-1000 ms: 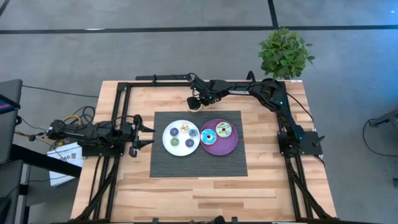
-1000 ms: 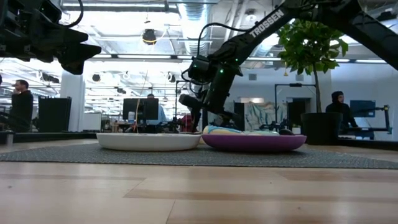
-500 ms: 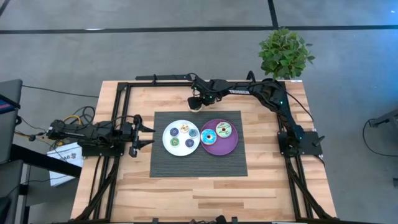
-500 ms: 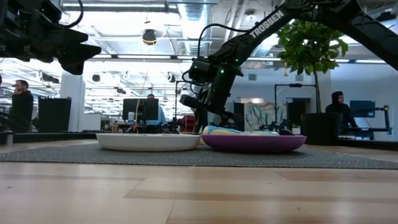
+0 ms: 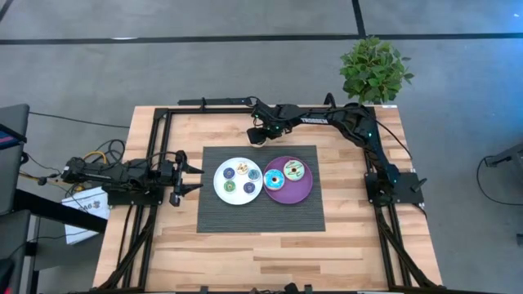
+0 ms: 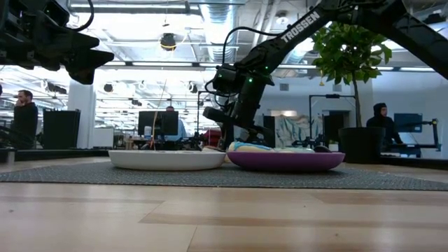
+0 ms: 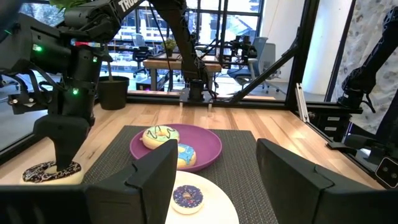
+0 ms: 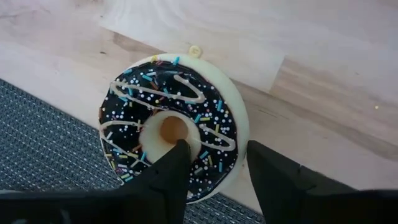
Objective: Pick & Place donuts
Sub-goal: Put the large black donut on the violet plate
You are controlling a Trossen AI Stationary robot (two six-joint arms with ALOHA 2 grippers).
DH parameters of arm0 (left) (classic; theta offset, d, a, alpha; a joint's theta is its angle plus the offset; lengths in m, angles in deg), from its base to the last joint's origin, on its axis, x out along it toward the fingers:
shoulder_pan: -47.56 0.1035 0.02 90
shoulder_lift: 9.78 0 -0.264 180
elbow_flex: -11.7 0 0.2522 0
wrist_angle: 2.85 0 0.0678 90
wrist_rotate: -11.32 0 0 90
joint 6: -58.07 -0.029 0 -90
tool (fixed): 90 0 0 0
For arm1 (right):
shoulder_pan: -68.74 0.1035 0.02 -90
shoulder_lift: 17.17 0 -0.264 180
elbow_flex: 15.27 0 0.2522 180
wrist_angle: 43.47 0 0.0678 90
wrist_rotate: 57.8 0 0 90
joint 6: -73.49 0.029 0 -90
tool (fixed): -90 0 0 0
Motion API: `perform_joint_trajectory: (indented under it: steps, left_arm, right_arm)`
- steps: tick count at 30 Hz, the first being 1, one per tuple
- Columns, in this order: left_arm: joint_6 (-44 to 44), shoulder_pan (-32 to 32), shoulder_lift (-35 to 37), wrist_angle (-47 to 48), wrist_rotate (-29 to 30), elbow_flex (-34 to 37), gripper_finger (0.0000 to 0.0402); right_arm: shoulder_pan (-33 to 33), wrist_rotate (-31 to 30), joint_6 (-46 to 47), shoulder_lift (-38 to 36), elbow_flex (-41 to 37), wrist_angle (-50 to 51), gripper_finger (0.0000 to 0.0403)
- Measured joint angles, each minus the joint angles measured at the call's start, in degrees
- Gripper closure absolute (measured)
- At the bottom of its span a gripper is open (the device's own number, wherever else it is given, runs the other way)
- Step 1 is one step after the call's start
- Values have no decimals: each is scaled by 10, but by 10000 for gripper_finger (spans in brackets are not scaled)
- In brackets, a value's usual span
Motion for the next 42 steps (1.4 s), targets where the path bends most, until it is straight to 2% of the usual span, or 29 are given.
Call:
perform_joint_trajectory:
  steps: [27, 42]
  left_arm:
    - [0, 0, 0, 0, 0, 0, 190]
    - [0, 0, 0, 0, 0, 0, 190]
  right_arm:
    - [0, 0, -1, -1, 0, 9, 282]
    - [-3, -9, -11, -40, -1, 23, 301]
